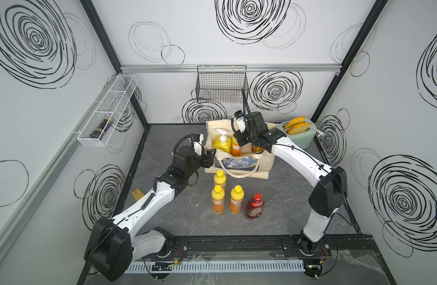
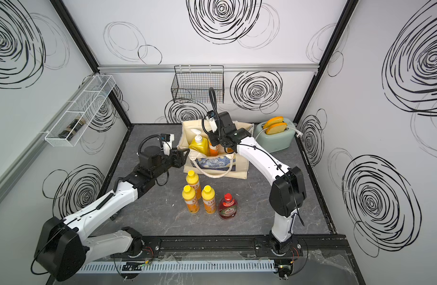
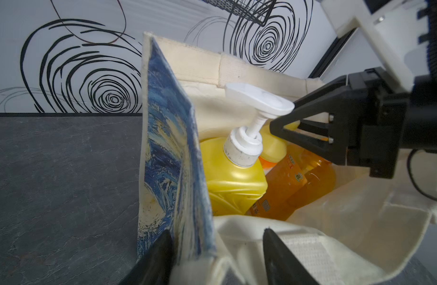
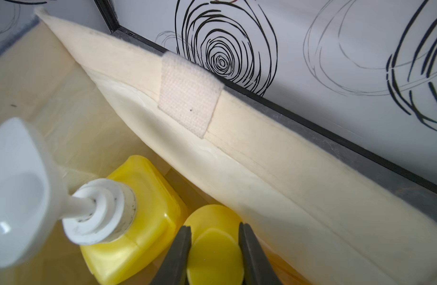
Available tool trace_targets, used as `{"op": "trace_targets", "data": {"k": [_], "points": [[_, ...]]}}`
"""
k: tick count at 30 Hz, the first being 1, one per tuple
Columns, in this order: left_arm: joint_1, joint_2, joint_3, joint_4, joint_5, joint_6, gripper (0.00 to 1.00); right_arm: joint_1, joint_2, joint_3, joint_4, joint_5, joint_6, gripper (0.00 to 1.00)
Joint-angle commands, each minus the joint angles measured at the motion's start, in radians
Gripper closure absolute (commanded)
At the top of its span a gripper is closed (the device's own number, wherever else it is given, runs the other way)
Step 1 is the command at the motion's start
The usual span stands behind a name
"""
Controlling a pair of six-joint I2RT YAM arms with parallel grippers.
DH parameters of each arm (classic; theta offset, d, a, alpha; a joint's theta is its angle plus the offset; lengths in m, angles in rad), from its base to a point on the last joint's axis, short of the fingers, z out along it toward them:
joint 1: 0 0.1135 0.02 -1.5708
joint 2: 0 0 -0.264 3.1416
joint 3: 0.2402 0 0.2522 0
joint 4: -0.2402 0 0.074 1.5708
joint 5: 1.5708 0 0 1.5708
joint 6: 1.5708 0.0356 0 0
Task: Pack dish soap into the shopping bag
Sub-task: Place the bottle of dish soap in the shopping bag.
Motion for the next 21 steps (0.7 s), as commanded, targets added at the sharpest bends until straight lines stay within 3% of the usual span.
{"op": "trace_targets", "data": {"k": [1, 7, 11, 21], "points": [[-0.012, -0.025, 0.000, 0.033, -0.002, 0.017, 0.39, -0.005, -0.014, 0.000, 0.143, -0.010, 0.002, 1.00], [-0.014, -0.027, 0.000, 0.033, -0.003, 0.017, 0.38, -0.005, -0.004, -0.035, 0.157, -0.007, 0.005, 0.93], [-0.014, -0.028, 0.001, 0.033, -0.004, 0.019, 0.36, -0.006, 0.002, -0.020, 0.144, -0.014, 0.006, 0.73], [-0.014, -0.033, -0.003, 0.035, -0.010, 0.018, 0.32, -0.002, -0.087, 0.056, 0.075, -0.062, 0.017, 0.38]]}}
